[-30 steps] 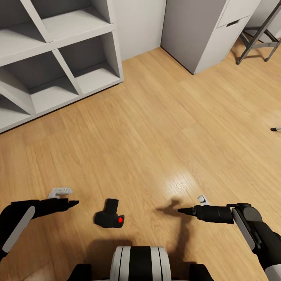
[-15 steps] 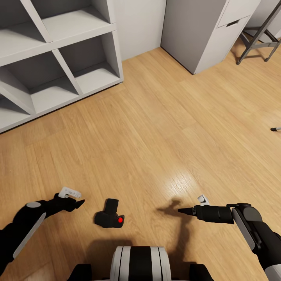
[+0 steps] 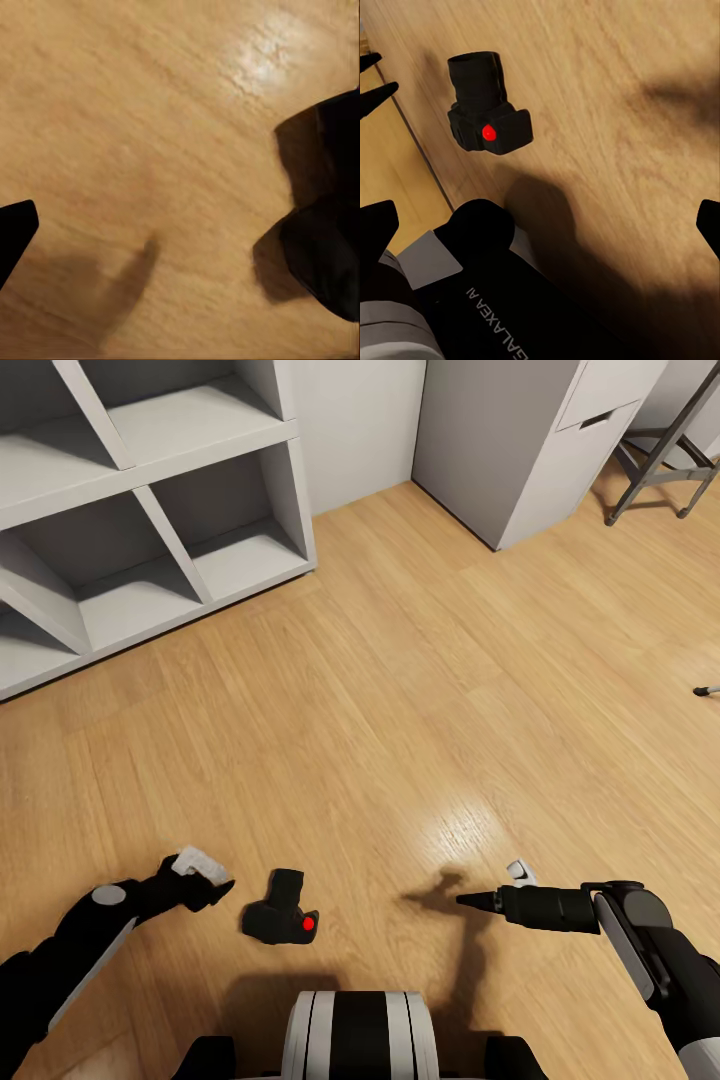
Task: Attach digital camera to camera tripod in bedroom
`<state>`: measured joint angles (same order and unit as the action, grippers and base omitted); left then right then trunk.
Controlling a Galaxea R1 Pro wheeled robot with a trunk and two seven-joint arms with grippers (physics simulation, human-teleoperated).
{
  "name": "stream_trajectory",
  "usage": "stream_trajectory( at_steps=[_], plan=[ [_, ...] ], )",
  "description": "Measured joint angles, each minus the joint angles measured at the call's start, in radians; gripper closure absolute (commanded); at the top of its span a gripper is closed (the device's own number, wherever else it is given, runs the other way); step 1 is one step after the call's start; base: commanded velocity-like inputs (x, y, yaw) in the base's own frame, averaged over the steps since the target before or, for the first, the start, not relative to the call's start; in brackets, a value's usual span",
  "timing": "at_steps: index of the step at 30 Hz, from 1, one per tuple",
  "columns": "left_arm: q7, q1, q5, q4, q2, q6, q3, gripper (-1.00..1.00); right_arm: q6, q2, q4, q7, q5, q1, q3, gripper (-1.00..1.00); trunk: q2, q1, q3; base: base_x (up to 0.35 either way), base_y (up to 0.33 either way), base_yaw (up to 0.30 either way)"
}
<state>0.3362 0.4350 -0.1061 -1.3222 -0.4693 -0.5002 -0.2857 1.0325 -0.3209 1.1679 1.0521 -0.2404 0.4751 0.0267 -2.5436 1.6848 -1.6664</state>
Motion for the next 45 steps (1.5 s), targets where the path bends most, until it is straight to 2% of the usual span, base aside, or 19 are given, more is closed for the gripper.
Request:
stream_trajectory(
  at_steps=[3,4,5,9,16,18,21,22,23,26,31,38,43,45],
  plan=[
    [0.024,0.000,0.026,0.002,-0.014,0.047,-0.059,-1.00,0.000,0.000,0.000,0.000,0.000,0.000,0.000,-1.00,0.000,0.000,0.000,0.000,0.000,0.000],
    [0.103,0.000,0.075,0.003,-0.030,0.120,-0.113,-1.00,0.000,0.000,0.000,0.000,0.000,0.000,0.000,-1.00,0.000,0.000,0.000,0.000,0.000,0.000],
    [0.146,0.000,0.093,0.005,-0.033,0.144,-0.124,-1.00,0.000,0.000,0.000,0.000,0.000,0.000,0.000,-1.00,0.000,0.000,0.000,0.000,0.000,0.000],
    [0.232,0.000,0.127,0.027,-0.032,0.172,-0.134,-1.00,0.000,0.000,0.000,0.000,0.000,0.000,0.000,-1.00,0.000,0.000,0.000,0.000,0.000,0.000],
    [0.279,0.000,0.151,0.068,-0.037,0.184,-0.134,-1.00,0.000,0.000,0.000,-0.001,0.001,0.000,-0.001,-1.00,0.000,0.000,0.000,0.000,0.000,0.000],
    [0.283,0.000,0.152,0.072,-0.038,0.185,-0.128,-1.00,0.000,0.000,0.000,-0.002,0.001,0.000,-0.001,-1.00,0.000,0.000,0.000,0.000,0.000,0.000],
    [0.288,0.000,0.152,0.075,-0.039,0.185,-0.091,-1.00,0.000,0.001,-0.001,-0.005,0.000,0.000,-0.001,-1.00,0.000,0.000,0.000,0.000,0.000,0.000],
    [0.290,0.000,0.152,0.076,-0.040,0.186,-0.061,-1.00,0.000,0.001,0.000,-0.008,0.000,0.000,-0.001,-1.00,0.000,0.000,0.000,0.000,0.000,0.000],
    [0.290,0.000,0.156,0.077,-0.038,0.187,0.001,-1.00,0.000,0.002,0.000,-0.012,0.000,0.000,-0.001,-1.00,0.000,0.000,0.000,0.000,0.000,0.000],
    [0.288,0.000,0.164,0.077,-0.033,0.186,0.038,-1.00,0.000,0.002,0.000,-0.014,0.000,0.000,-0.001,-1.00,0.000,0.000,0.000,0.000,0.000,0.000],
    [0.286,0.000,0.194,0.077,-0.030,0.186,0.050,-1.00,0.000,0.002,0.000,-0.015,0.000,0.000,-0.001,-1.00,0.000,0.000,0.000,0.000,0.000,0.000],
    [0.282,0.000,0.268,0.078,-0.025,0.187,0.058,-1.00,0.000,0.003,0.000,-0.017,0.000,0.000,-0.001,-1.00,0.000,0.000,0.000,0.000,0.000,0.000],
    [0.290,0.000,0.292,0.080,-0.022,0.186,0.061,-1.00,0.000,0.003,0.000,-0.017,0.000,0.000,-0.001,-1.00,0.000,0.000,0.000,0.000,0.000,0.000],
    [0.290,0.000,0.290,0.082,-0.021,0.183,0.062,-1.00,0.000,0.004,-0.001,-0.017,0.000,0.000,-0.001,-1.00,0.000,0.000,0.000,0.000,0.000,0.000]
  ],
)
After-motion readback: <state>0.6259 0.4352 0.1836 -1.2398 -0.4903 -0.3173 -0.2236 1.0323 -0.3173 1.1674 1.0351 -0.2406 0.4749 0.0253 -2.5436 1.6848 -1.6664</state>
